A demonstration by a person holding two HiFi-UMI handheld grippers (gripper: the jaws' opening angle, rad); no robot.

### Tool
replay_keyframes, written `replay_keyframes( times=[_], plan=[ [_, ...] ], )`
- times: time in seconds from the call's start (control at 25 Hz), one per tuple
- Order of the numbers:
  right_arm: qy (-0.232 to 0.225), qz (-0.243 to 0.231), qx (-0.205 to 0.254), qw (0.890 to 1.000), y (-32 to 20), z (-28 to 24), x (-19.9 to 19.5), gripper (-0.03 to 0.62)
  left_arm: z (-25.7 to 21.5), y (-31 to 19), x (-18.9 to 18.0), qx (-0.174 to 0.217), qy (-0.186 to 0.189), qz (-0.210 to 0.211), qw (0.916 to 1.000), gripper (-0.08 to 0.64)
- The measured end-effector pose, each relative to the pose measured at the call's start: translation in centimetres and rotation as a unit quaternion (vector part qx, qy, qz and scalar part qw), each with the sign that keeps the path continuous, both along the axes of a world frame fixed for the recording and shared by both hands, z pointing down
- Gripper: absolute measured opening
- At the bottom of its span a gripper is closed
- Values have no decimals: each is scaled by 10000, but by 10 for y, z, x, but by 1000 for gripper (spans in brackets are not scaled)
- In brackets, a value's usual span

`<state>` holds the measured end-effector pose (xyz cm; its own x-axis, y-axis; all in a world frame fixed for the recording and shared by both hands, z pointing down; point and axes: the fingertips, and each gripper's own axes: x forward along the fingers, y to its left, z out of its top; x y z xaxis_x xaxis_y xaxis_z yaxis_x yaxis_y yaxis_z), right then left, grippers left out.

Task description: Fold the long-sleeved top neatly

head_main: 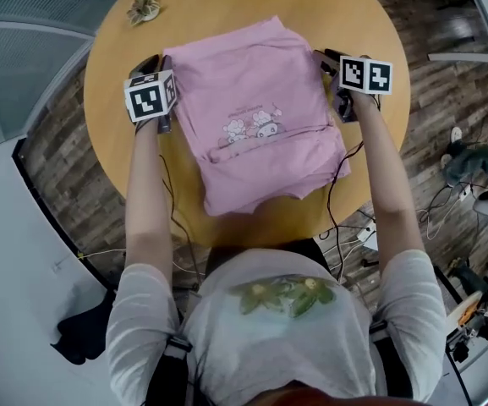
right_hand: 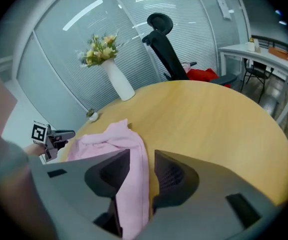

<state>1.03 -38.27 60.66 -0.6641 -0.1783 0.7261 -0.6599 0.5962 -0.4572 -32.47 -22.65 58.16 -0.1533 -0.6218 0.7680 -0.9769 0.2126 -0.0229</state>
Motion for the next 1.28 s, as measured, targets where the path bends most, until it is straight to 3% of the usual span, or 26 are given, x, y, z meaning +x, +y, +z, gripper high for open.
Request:
replay_keyframes(
  times=[0.12, 0.28, 0.4, 0.48, 0.56, 0.72, 0.84, 1.0, 1.04, 1.08, 1.2, 1.28],
  plan=[
    [-125, 115, 15, 9999, 13, -16, 42, 149, -34, -36, 29, 299, -362, 691, 9965, 76],
    [114, 178, 60, 9998, 50, -18, 106, 157, -51, -85, 91, 337, -277, 1874, 9813, 92],
    [156, 94, -25, 9998, 85, -13, 138, 215, -34, -112, 141, -63, -225, 2886, 9572, 135],
    [184, 11, -178, 9997, 108, -6, 156, 229, -17, -124, 170, -502, -381, 3625, 9299, 147],
    [218, -50, -329, 9992, 129, 1, 174, 236, -1, -139, 195, -911, -734, 4398, 8904, 150],
    [177, -38, -560, 9983, 176, 1, 186, 238, 26, -149, 216, -1604, -1609, 5761, 7852, 150],
    [296, -108, -582, 9978, 235, -11, 146, 241, 14, -126, 188, -1721, -2098, 6353, 7230, 150],
    [549, -235, -632, 9962, 274, -5, 126, 241, 41, -113, 164, -2430, -2952, 6845, 6207, 150],
    [612, -264, -643, 9957, 277, 0, 126, 241, 50, -115, 160, -2573, -3135, 6846, 6057, 150],
    [678, -293, -643, 9952, 280, 6, 126, 241, 57, -118, 158, -2654, -3237, 6797, 6024, 150],
    [841, -316, -564, 9944, 286, 15, 121, 241, 64, -120, 153, -2723, -3186, 6565, 6272, 117],
    [949, -274, -484, 9939, 285, 17, 120, 239, 61, -120, 147, -2751, -3234, 6465, 6339, 69]
  ],
)
